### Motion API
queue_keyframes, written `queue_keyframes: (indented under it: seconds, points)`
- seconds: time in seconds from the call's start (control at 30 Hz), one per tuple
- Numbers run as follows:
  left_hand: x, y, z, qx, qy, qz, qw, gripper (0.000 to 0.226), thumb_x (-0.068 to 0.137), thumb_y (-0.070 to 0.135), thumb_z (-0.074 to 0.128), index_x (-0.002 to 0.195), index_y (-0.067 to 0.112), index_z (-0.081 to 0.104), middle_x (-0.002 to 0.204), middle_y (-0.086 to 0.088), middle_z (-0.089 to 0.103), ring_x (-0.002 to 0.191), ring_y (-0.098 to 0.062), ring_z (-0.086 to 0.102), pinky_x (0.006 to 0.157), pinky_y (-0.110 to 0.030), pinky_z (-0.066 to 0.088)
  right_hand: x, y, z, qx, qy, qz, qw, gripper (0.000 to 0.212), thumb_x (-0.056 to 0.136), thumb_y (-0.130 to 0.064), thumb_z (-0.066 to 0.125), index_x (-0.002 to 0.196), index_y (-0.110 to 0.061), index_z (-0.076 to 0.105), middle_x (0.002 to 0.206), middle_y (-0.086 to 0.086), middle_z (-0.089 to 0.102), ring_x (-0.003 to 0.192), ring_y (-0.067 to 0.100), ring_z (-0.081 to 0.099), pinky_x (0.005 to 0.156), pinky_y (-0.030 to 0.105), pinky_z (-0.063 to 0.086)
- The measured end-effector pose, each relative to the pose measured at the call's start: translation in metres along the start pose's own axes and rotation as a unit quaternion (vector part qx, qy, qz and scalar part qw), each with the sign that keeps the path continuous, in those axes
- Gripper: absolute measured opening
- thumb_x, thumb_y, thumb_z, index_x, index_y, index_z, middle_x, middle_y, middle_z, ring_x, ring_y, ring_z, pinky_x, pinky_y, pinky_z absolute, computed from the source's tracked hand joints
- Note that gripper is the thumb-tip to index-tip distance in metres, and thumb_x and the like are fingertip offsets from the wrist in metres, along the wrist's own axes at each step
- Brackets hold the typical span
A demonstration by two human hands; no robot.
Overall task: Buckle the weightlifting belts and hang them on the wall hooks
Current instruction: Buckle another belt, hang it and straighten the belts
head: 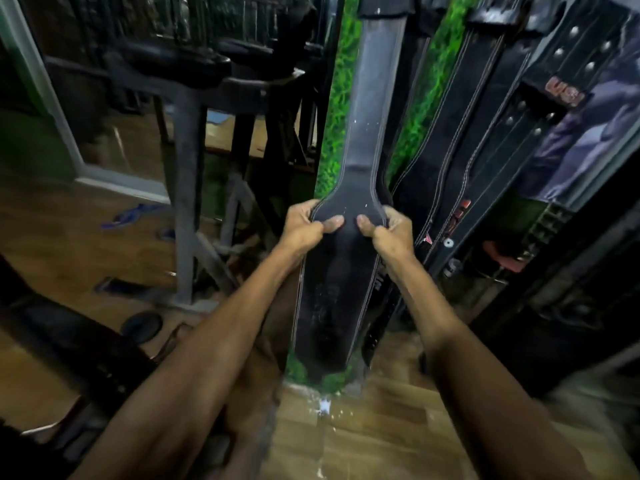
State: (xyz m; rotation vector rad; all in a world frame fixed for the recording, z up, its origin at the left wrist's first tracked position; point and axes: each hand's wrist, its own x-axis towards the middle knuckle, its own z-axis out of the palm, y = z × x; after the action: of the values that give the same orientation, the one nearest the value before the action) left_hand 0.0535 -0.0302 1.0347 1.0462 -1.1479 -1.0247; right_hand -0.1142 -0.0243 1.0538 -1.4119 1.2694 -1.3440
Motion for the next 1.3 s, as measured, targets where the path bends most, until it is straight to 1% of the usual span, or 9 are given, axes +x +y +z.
queue_keyframes:
  seconds: [0.17, 0.33, 0.43, 0.57, 0.63, 0.83, 1.0, 1.1, 1.3]
  points:
    - [-0.033, 0.007, 0.012, -0.085, 0.022, -0.051, 0.995, 0.034, 0.083, -0.004, 0.078, 0.115, -0.007, 0.069, 0.097, -0.016, 0.075, 0.072, -0.014, 0.072, 0.069, -0.027, 0.061, -0.023, 0.005, -0.017, 0.075, 0.004, 0.074, 0.994, 0.03, 0.087, -0.006, 0.08, 0.116, -0.003, 0.074, 0.102, 0.008, 0.079, 0.087, 0.016, 0.076, 0.072, 0.026, 0.061]
    - [-0.055, 0.011, 0.021, -0.117, 0.029, -0.059, 0.991, 0.033, 0.085, 0.003, 0.078, 0.115, -0.008, 0.069, 0.107, -0.024, 0.073, 0.088, -0.028, 0.071, 0.078, -0.038, 0.062, -0.051, 0.023, -0.025, 0.117, -0.009, 0.114, 0.986, 0.039, 0.082, -0.017, 0.085, 0.117, -0.007, 0.072, 0.109, 0.009, 0.079, 0.103, 0.026, 0.076, 0.096, 0.045, 0.06]
    - [-0.087, 0.0, 0.025, -0.132, 0.03, -0.097, 0.986, 0.032, 0.087, 0.019, 0.081, 0.11, -0.001, 0.075, 0.102, -0.017, 0.078, 0.089, -0.027, 0.076, 0.08, -0.04, 0.064, -0.076, 0.034, -0.035, 0.137, -0.007, 0.135, 0.981, 0.034, 0.084, -0.019, 0.084, 0.115, -0.007, 0.073, 0.107, 0.01, 0.08, 0.102, 0.027, 0.076, 0.096, 0.047, 0.06]
    - [-0.14, -0.026, 0.039, 0.055, 0.151, -0.097, 0.982, 0.061, 0.069, 0.077, 0.075, 0.083, 0.018, 0.08, 0.08, 0.001, 0.08, 0.077, -0.012, 0.077, 0.078, -0.035, 0.063, -0.129, 0.051, -0.045, 0.096, -0.04, 0.144, 0.984, 0.044, 0.077, -0.042, 0.088, 0.108, -0.013, 0.077, 0.102, 0.005, 0.081, 0.099, 0.026, 0.077, 0.099, 0.049, 0.058]
    - [-0.153, -0.024, 0.046, 0.111, 0.212, -0.064, 0.969, 0.068, 0.065, 0.085, 0.069, 0.075, 0.019, 0.078, 0.072, 0.005, 0.077, 0.07, -0.009, 0.075, 0.073, -0.033, 0.062, -0.152, 0.058, -0.053, 0.125, -0.02, 0.127, 0.984, 0.039, 0.083, -0.037, 0.084, 0.113, -0.012, 0.076, 0.104, 0.008, 0.081, 0.1, 0.029, 0.077, 0.095, 0.046, 0.06]
    - [-0.191, -0.028, 0.052, 0.175, 0.185, -0.13, 0.958, 0.102, 0.047, 0.105, 0.055, 0.088, 0.014, 0.078, 0.083, 0.001, 0.079, 0.08, -0.017, 0.076, 0.082, -0.039, 0.062, -0.199, 0.057, -0.076, 0.073, -0.045, 0.14, 0.986, 0.052, 0.069, -0.046, 0.089, 0.109, -0.017, 0.076, 0.102, 0.004, 0.081, 0.097, 0.026, 0.078, 0.094, 0.052, 0.06]
    - [-0.244, -0.025, 0.062, 0.227, 0.212, -0.117, 0.944, 0.096, 0.054, 0.104, 0.05, 0.089, 0.02, 0.079, 0.086, 0.003, 0.079, 0.086, -0.018, 0.075, 0.085, -0.039, 0.06, -0.241, 0.062, -0.09, 0.082, -0.043, 0.152, 0.984, 0.039, 0.082, -0.032, 0.086, 0.115, -0.012, 0.074, 0.104, 0.007, 0.081, 0.1, 0.031, 0.077, 0.086, 0.044, 0.063]
    - [-0.285, -0.034, 0.059, 0.233, 0.217, -0.125, 0.94, 0.094, 0.056, 0.103, 0.05, 0.082, 0.018, 0.078, 0.079, 0.0, 0.078, 0.082, -0.022, 0.075, 0.082, -0.041, 0.061, -0.264, 0.069, -0.093, 0.085, -0.033, 0.172, 0.981, 0.055, 0.077, -0.045, 0.088, 0.118, -0.013, 0.072, 0.11, 0.005, 0.079, 0.106, 0.025, 0.075, 0.097, 0.045, 0.059]
    - [-0.33, -0.043, 0.048, 0.213, 0.209, -0.141, 0.944, 0.088, 0.059, 0.1, 0.053, 0.083, 0.02, 0.079, 0.08, 0.003, 0.079, 0.083, -0.018, 0.076, 0.084, -0.042, 0.061, -0.302, 0.079, -0.095, 0.091, -0.055, 0.194, 0.975, 0.031, 0.078, -0.041, 0.088, 0.097, -0.019, 0.079, 0.094, 0.001, 0.082, 0.093, 0.025, 0.078, 0.092, 0.047, 0.062]
